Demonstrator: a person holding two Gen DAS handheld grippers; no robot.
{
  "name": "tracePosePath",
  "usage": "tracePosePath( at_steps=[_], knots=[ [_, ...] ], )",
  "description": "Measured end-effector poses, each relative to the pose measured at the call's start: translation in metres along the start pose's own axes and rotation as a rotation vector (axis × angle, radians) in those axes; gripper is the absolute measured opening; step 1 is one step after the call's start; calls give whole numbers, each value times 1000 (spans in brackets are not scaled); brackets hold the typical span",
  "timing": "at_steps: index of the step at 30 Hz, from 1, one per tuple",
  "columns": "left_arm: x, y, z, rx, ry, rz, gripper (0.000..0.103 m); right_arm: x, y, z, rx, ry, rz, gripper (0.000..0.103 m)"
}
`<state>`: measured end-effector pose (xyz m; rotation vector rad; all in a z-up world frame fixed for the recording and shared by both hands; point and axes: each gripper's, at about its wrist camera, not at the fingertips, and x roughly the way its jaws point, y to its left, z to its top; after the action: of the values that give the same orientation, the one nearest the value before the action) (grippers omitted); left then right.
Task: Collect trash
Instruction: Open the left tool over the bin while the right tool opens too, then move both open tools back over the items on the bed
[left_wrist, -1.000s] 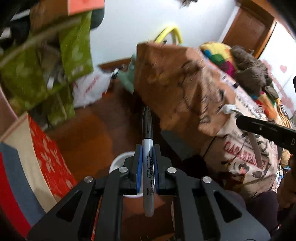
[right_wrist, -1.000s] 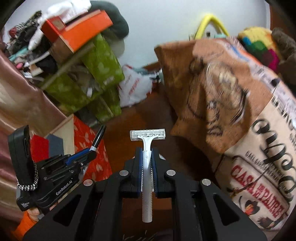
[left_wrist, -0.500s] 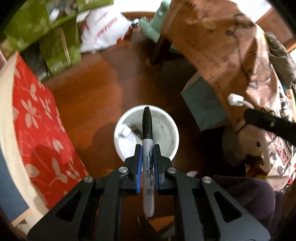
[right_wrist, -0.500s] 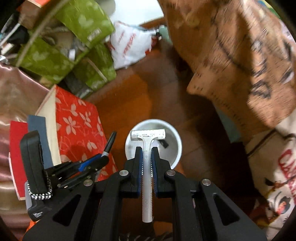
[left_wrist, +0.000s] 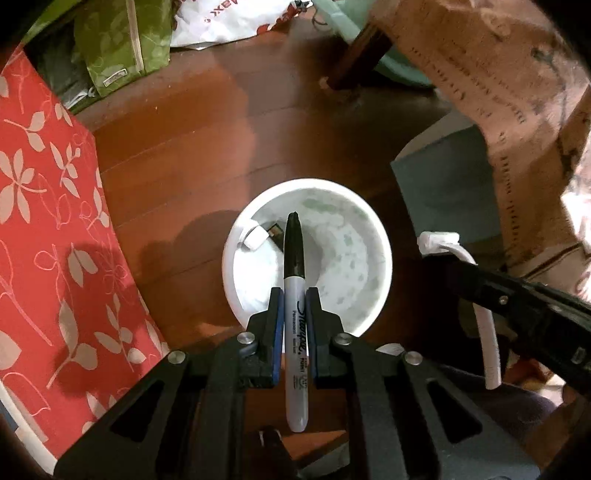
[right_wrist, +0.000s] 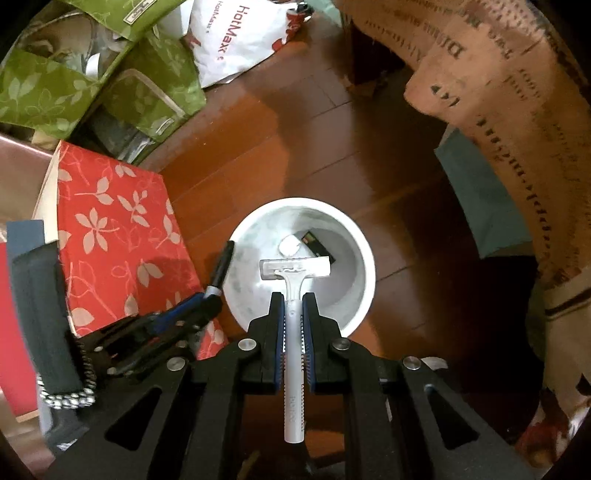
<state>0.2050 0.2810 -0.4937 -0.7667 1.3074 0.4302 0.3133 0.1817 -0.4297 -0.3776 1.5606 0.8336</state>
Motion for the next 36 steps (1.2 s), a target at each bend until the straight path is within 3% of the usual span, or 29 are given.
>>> tracePosePath(
  at_steps=[8, 16, 26, 36],
  knots=[
    [9, -10, 1, 52, 21, 26, 10, 11, -15, 3, 96, 59, 58, 14],
    [0, -19, 2, 86, 24, 37, 19, -3, -13, 1, 84, 11, 17, 19],
    [-68, -41, -1, 177, -117, 80, 27, -56, -9, -12, 0, -132, -27, 20],
    [-147, -73, -11, 240, -279, 79, 34, -145, -2, -38, -96, -363, -72, 20]
  ],
)
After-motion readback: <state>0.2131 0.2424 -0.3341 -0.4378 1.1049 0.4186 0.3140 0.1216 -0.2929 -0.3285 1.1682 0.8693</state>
